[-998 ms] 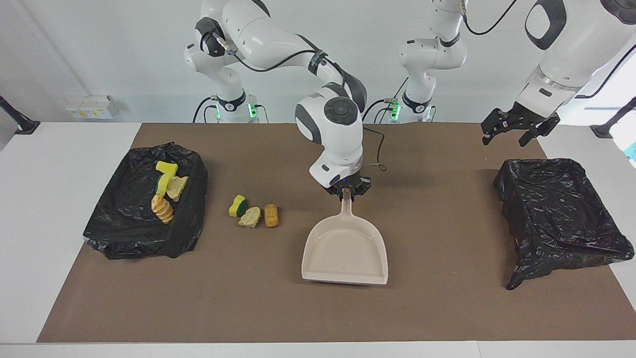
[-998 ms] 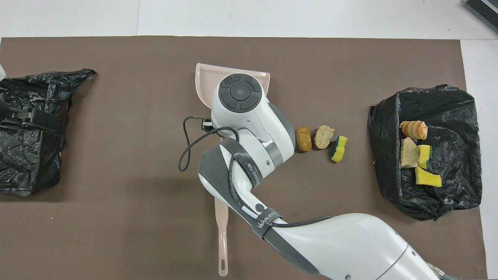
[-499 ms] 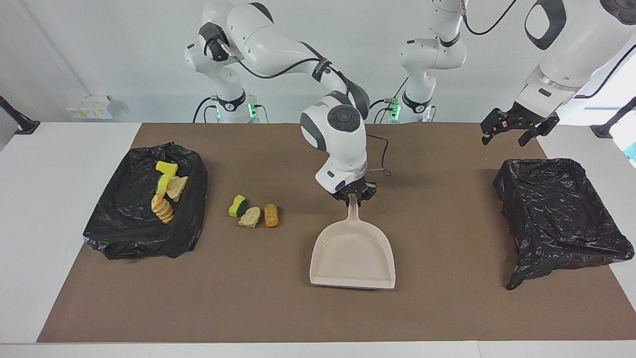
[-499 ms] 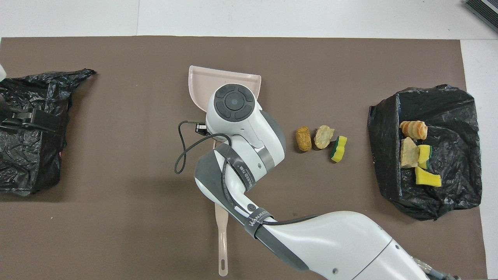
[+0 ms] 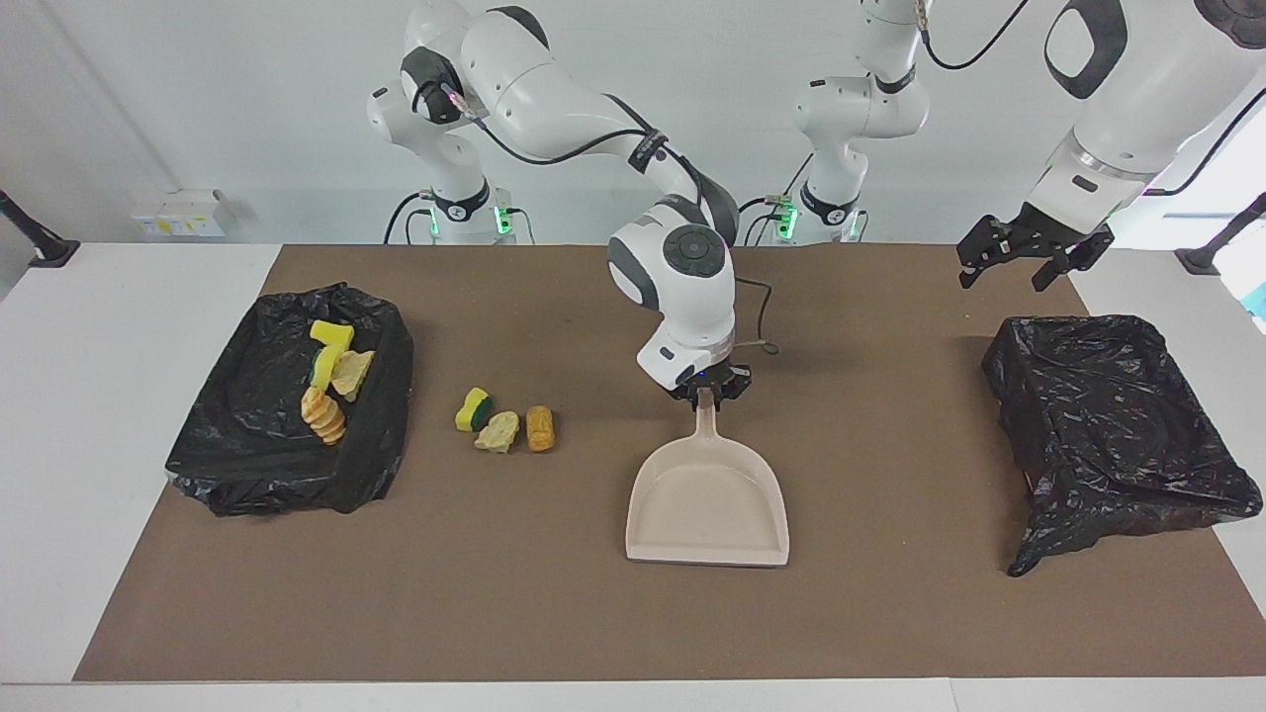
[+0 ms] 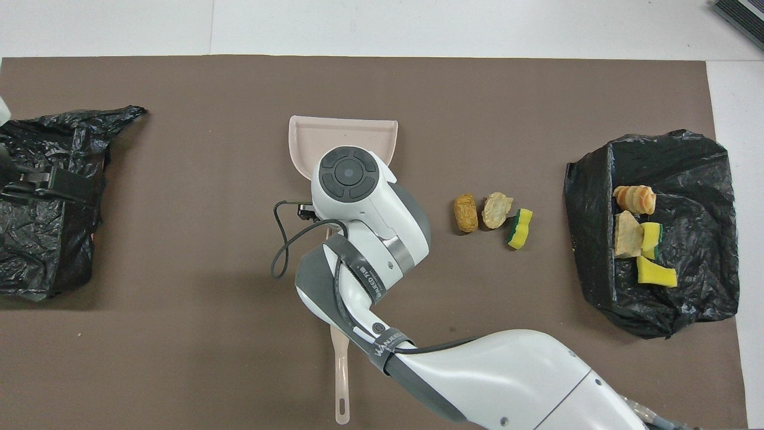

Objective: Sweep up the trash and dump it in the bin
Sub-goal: 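Place the dustpan at the table center with the right gripper, then grasp the dustpan handle with the left gripper while the right gripper reaches the brush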

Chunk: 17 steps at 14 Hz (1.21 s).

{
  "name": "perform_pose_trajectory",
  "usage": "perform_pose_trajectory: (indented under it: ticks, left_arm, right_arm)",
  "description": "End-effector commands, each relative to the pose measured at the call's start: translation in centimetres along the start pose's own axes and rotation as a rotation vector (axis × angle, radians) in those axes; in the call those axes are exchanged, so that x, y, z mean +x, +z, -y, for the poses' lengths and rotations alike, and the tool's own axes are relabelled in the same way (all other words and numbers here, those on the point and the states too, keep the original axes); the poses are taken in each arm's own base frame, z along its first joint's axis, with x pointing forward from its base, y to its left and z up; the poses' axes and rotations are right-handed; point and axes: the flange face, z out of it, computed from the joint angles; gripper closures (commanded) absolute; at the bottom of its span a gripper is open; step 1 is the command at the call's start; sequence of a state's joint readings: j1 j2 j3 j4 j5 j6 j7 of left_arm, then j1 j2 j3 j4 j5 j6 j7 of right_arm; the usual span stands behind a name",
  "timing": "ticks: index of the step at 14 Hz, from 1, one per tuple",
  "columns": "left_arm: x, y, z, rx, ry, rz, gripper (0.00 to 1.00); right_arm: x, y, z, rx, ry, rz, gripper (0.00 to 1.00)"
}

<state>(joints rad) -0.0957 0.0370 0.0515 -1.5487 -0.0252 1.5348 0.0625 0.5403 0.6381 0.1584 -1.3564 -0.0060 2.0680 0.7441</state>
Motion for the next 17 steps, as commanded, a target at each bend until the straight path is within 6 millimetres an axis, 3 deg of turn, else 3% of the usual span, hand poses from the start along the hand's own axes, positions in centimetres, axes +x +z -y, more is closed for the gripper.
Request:
perform_pose_trajectory:
  ticks: [1, 3, 5, 9, 11, 12, 13, 17]
  left_arm:
    - [0.2, 1.1, -1.1, 0.002, 0.023, 0.014, 0.00]
    - [0.9, 2.1, -2.8, 0.006, 0.053, 0.017, 0.00]
    - [1.9, 3.9, -5.8, 0.019, 0.106, 0.044, 0.00]
    - [4.5, 8.4, -11.9, 0.024, 0.168, 0.090, 0.00]
    - [5.7, 10.5, -14.4, 0.033, 0.121, 0.073, 0.00]
    - [6.1, 12.6, -17.9, 0.050, 0.129, 0.067, 0.00]
    - [6.6, 14.2, -20.6, 0.054, 0.132, 0.046, 0.00]
    - [7.2, 16.2, -25.6, 0.037, 0.052, -0.035, 0.00]
  right_arm:
    - [-1.9, -4.5, -0.4, -0.033, -0.016, 0.000, 0.00]
    - [-4.4, -6.9, 0.5, -0.041, -0.038, 0.023, 0.00]
    - [-8.6, -7.5, 0.7, -0.048, -0.088, 0.115, 0.00]
    - [-18.5, -5.4, 0.4, -0.062, -0.167, 0.215, 0.00]
    - [-23.0, -2.9, 0.1, -0.029, -0.180, 0.208, 0.00]
    - [-24.8, -1.1, 0.0, -0.037, -0.190, 0.213, 0.00]
    - [-26.3, 0.3, -0.6, -0.063, -0.206, 0.229, 0.00]
    - [-28.8, 1.2, -3.4, -0.107, -0.218, 0.249, 0.00]
